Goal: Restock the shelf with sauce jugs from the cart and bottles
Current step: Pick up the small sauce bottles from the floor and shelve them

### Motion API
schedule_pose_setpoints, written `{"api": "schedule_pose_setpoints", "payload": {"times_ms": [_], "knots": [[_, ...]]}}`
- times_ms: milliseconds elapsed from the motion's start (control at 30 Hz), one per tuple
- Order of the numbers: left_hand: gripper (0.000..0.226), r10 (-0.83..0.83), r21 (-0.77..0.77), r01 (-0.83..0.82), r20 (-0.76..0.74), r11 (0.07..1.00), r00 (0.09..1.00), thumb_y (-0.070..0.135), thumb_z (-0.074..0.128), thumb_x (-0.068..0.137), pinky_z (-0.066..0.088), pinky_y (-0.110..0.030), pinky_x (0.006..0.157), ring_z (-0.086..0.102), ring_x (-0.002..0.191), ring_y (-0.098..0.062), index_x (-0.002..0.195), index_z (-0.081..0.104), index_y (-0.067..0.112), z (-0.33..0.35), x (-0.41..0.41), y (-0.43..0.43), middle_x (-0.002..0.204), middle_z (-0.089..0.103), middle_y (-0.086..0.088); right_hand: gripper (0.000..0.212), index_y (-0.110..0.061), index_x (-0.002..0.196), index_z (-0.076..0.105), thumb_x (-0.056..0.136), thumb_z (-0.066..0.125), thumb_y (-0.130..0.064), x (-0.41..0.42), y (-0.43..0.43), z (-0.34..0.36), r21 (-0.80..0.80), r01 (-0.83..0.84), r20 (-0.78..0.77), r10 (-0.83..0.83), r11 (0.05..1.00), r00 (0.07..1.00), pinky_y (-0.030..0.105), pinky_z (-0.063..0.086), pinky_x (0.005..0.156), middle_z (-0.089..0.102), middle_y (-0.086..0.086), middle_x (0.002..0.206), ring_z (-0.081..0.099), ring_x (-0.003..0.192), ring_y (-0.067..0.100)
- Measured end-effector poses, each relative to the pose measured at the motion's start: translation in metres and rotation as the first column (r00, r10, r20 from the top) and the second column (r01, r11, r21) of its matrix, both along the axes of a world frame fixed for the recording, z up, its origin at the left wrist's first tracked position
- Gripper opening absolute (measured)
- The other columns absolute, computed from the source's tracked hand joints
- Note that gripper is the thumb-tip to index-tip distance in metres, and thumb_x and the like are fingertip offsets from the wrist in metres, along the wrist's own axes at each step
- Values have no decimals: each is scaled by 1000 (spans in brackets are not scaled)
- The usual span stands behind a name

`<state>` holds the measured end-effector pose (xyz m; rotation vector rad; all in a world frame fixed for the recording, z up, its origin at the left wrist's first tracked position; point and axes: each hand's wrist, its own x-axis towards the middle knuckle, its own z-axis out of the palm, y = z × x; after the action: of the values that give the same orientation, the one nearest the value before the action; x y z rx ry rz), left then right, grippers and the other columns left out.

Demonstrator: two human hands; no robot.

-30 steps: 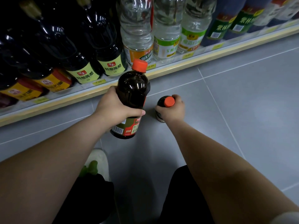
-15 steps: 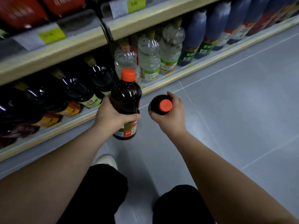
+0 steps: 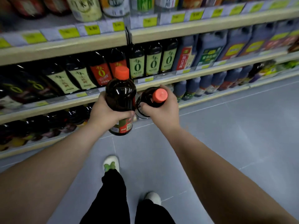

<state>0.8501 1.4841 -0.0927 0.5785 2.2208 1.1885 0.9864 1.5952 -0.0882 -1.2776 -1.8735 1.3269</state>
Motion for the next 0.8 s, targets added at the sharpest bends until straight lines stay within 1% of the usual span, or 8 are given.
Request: {"api": "schedule_pose_setpoints", "payload": {"times_ms": [167,267,333,433,567,633,733,800], "knots": [[94,122,134,-115,-51,984,991,26,93,51,47,-28,85,53,110,-13,131,43,25,67,-9,-41,116,55,12,83,-25,129,49,55,81,-42,-23,-25,71,66,-74,-58,78,995,995,41,47,101,58,1,120,55,115,19],[93,185,183,-168,-82,969,979,26,94,49,45,-34,96,52,112,-12,129,45,26,98,-33,-72,121,55,9,84,-24,133,47,59,84,-37,-49,-46,107,96,-118,-100,127,988,987,41,46,103,55,2,125,53,118,19],[96,204,191,-181,-112,965,972,36,94,40,46,-41,101,53,116,-15,124,48,34,106,-48,-85,127,56,6,85,-24,132,47,58,84,-39,-66,-56,121,114,-115,-128,129,987,983,42,46,103,55,1,125,54,118,19],[105,231,224,-199,-127,954,965,47,91,31,48,-46,98,54,118,-18,125,46,39,115,-73,-103,131,54,5,83,-25,134,46,62,85,-37,-95,-73,137,130,-106,-151,125,986,981,41,45,104,54,0,128,53,119,19],[96,227,289,-175,-155,941,961,25,94,50,40,-29,99,49,115,-9,133,45,28,130,-123,-121,122,54,14,81,-26,136,45,66,84,-36,-146,-92,156,167,-69,-168,98,984,981,37,43,106,51,-1,132,50,122,17],[94,217,321,-150,-186,935,958,24,94,50,38,-26,96,49,112,-7,131,46,29,137,-148,-127,115,54,16,81,-24,137,45,66,84,-35,-168,-99,165,201,-44,-188,82,979,979,35,42,106,50,0,132,49,121,15],[91,208,353,-121,-219,928,953,30,94,48,41,-30,99,52,115,-10,126,48,35,139,-180,-134,115,56,18,80,-23,139,44,70,83,-30,-195,-104,175,213,-3,-239,55,977,970,18,34,97,47,-2,131,42,113,5],[89,199,375,-95,-248,922,948,31,94,48,40,-28,99,51,115,-8,122,46,41,139,-193,-138,114,55,21,80,-23,139,43,70,83,-30,-212,-105,177,223,22,-273,40,975,961,17,33,95,47,-2,131,42,114,6]]}}
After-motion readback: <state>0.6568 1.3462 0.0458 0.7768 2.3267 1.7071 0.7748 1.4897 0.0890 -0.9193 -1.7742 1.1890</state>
